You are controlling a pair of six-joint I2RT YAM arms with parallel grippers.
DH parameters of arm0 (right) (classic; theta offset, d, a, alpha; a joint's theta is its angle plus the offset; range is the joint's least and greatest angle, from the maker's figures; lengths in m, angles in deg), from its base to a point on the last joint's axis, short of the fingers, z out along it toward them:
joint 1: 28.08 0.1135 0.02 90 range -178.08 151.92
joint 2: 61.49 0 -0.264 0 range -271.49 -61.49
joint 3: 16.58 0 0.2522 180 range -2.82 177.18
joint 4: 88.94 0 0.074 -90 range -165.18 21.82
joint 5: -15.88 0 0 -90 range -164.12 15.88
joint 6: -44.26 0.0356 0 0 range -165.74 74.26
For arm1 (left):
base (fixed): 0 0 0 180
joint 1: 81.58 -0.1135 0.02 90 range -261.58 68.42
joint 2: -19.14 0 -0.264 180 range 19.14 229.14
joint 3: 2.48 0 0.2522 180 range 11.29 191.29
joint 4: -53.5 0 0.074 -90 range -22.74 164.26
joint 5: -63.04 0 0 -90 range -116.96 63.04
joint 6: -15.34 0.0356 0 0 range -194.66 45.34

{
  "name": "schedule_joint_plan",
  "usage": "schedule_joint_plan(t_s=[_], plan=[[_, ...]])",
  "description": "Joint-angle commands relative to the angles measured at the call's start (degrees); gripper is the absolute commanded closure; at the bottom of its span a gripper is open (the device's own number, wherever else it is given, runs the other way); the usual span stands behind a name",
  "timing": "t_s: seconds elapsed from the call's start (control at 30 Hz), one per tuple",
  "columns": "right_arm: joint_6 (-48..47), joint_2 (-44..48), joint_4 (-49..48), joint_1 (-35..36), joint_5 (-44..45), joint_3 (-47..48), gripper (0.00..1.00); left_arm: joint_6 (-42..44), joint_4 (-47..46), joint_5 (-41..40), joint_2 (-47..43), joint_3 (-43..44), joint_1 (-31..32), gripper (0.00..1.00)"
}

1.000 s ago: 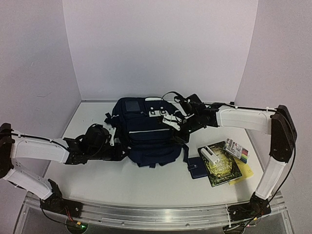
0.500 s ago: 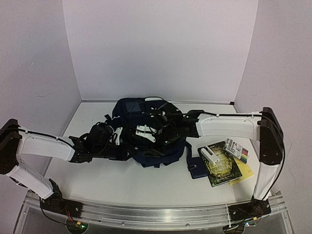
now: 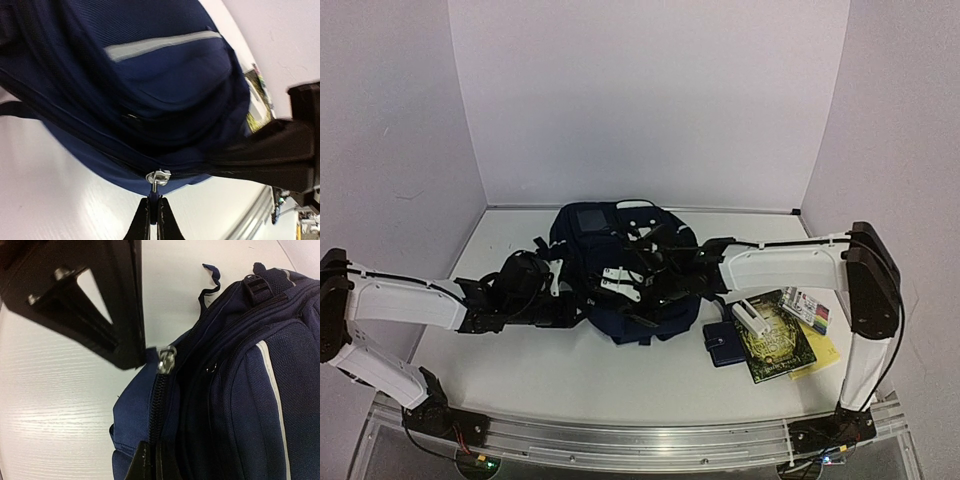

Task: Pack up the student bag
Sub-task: Zip the student bag at the center of the board.

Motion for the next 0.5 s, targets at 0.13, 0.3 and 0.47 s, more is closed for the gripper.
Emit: schedule_joint_plan(t_s=[0.13, 0.3, 0.47], plan=[[-1.82, 11.51, 3.06, -0.43, 5.62, -9.18, 1.00, -2.86, 13.81, -18.78, 0.39, 6.87, -2.84, 1.00], [-2.63, 14.54, 3.53, -0.45, 6.19, -14.24, 1.00, -3.58, 13.87, -19.41, 1.81, 7.10, -7.00, 1.00], [-3.23, 16.98, 3.86, -0.60, 6.70, -18.14, 1.00, -2.12, 10.60, -17.45, 3.64, 7.19, -10.52, 1.00]])
